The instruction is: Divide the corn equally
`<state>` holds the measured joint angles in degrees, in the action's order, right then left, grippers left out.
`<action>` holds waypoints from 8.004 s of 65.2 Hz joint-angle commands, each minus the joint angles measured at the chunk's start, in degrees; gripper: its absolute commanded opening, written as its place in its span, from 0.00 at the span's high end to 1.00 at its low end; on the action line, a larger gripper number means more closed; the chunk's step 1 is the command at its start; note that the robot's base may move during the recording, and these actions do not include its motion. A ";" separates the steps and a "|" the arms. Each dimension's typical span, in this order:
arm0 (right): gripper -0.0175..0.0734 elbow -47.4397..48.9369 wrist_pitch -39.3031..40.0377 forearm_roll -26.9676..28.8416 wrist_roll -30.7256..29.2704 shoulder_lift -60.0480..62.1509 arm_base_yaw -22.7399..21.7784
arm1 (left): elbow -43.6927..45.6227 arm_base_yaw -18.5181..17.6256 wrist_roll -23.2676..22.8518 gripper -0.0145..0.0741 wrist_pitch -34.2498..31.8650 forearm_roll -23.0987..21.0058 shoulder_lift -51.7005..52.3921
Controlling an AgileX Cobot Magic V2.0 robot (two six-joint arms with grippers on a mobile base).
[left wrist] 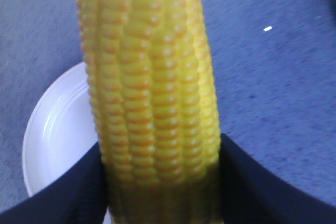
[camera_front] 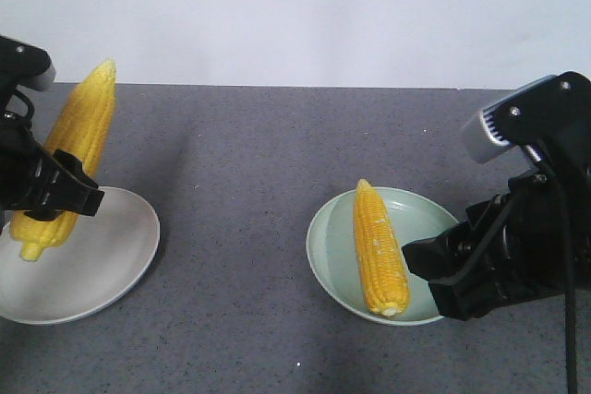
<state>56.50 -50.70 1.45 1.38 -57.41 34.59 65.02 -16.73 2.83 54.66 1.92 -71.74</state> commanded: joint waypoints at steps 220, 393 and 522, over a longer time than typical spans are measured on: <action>0.77 1.38 0.92 -0.58 -0.51 0.80 0.16 | -21.19 7.51 12.18 0.76 -8.98 -21.53 39.13; 0.82 1.38 0.40 -0.66 -0.51 0.80 0.16 | -65.54 16.51 -8.47 0.85 -59.04 0.06 73.38; 0.81 -39.05 39.30 1.34 -7.15 42.62 -35.57 | -65.47 16.81 -7.99 0.84 -58.20 0.10 73.32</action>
<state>19.73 -19.11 2.13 -5.11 -17.98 1.08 -1.42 0.13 -5.10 0.44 2.41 0.63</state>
